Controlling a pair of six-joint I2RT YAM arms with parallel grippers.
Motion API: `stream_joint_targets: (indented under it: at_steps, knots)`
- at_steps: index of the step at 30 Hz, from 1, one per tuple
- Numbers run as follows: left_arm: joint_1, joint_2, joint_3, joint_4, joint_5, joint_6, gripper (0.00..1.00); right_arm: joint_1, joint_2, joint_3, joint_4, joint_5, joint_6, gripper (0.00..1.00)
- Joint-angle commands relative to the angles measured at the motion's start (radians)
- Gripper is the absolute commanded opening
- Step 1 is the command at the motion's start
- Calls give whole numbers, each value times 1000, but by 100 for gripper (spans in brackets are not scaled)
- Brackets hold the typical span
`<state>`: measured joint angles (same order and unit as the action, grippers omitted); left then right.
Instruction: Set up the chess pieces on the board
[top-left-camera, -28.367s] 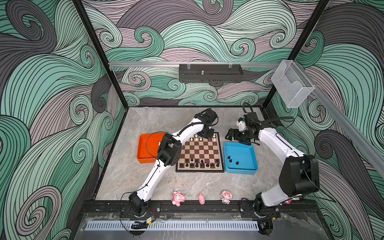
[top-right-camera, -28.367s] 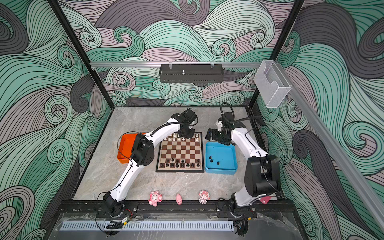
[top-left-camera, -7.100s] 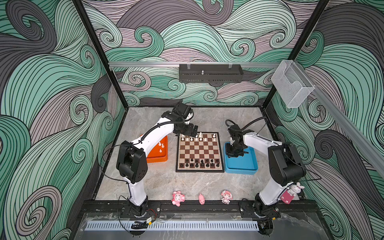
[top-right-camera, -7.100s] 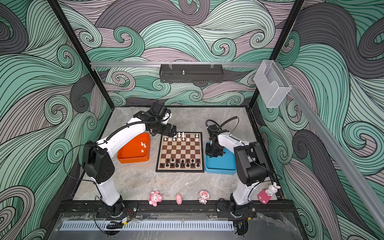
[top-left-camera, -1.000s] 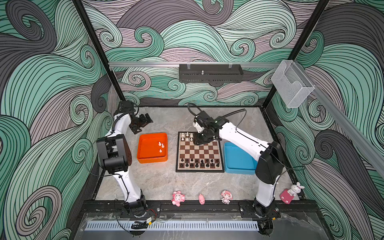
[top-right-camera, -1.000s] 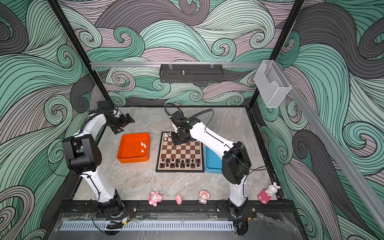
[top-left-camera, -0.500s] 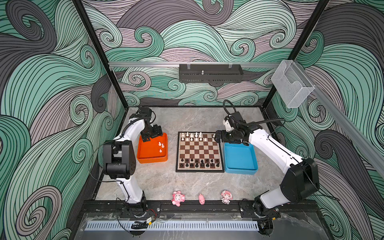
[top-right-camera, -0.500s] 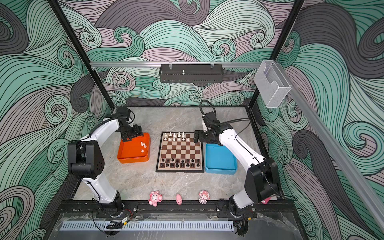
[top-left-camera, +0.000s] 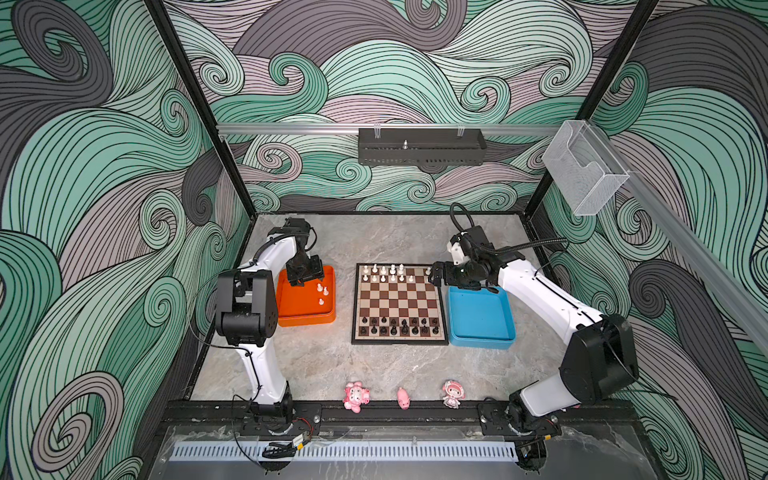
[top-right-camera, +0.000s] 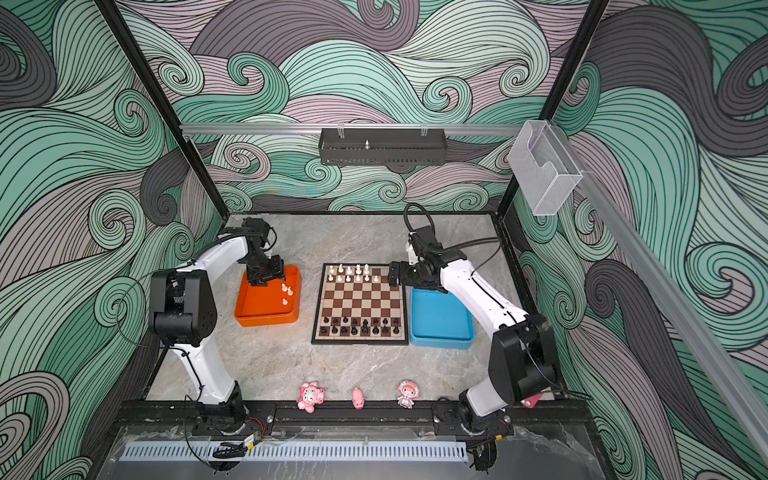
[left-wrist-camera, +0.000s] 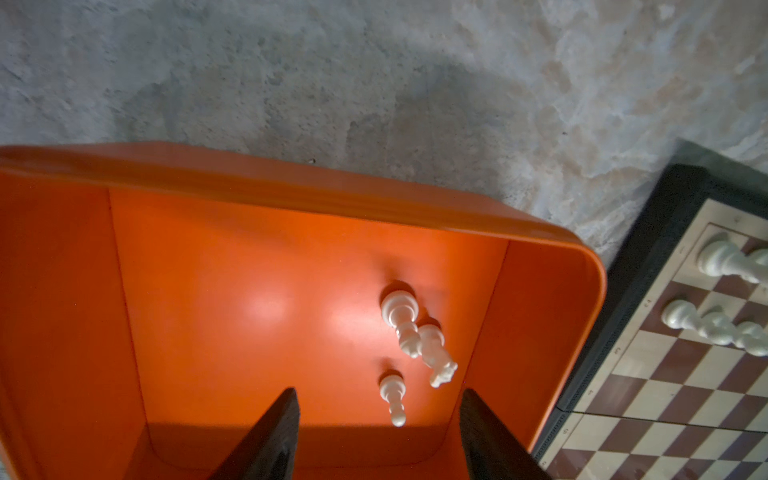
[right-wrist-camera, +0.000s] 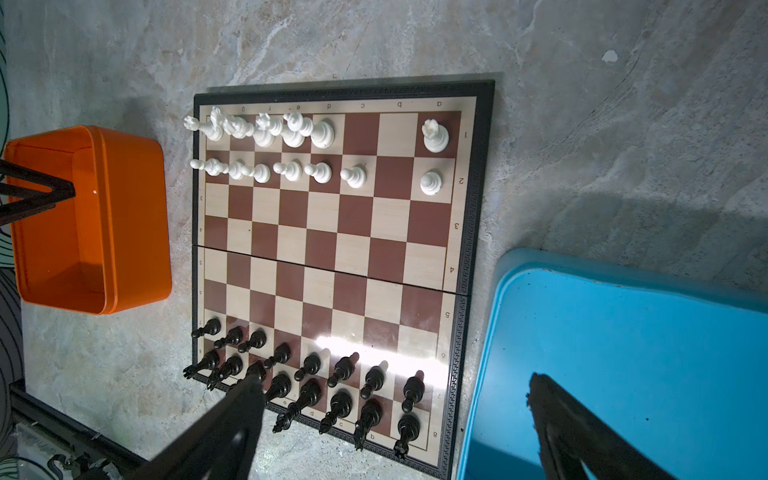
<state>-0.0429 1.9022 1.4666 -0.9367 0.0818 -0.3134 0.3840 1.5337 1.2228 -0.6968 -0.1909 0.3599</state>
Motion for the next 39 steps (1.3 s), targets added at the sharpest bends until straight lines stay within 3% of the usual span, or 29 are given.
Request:
stream_joint_targets:
  at_steps: [1, 4, 8, 17, 23, 39]
  knots:
    - [-12, 32, 41, -39, -10, 14, 63, -10, 9, -11, 8, -14, 5, 99]
    - [-19, 48, 51, -40, -10, 17, 61, -13, 15, -10, 10, -16, -1, 99]
    - [-28, 72, 66, -43, -22, 20, 49, -19, 31, -5, 16, -26, -3, 99]
    - [-44, 118, 88, -50, -47, 32, 48, -25, 54, -3, 28, -41, -10, 99]
    - [-55, 135, 101, -46, -73, 41, 39, -32, 69, -2, 32, -50, -15, 99]
    - [-74, 172, 118, -50, -105, 62, 30, -50, 84, -14, 47, -66, -20, 99]
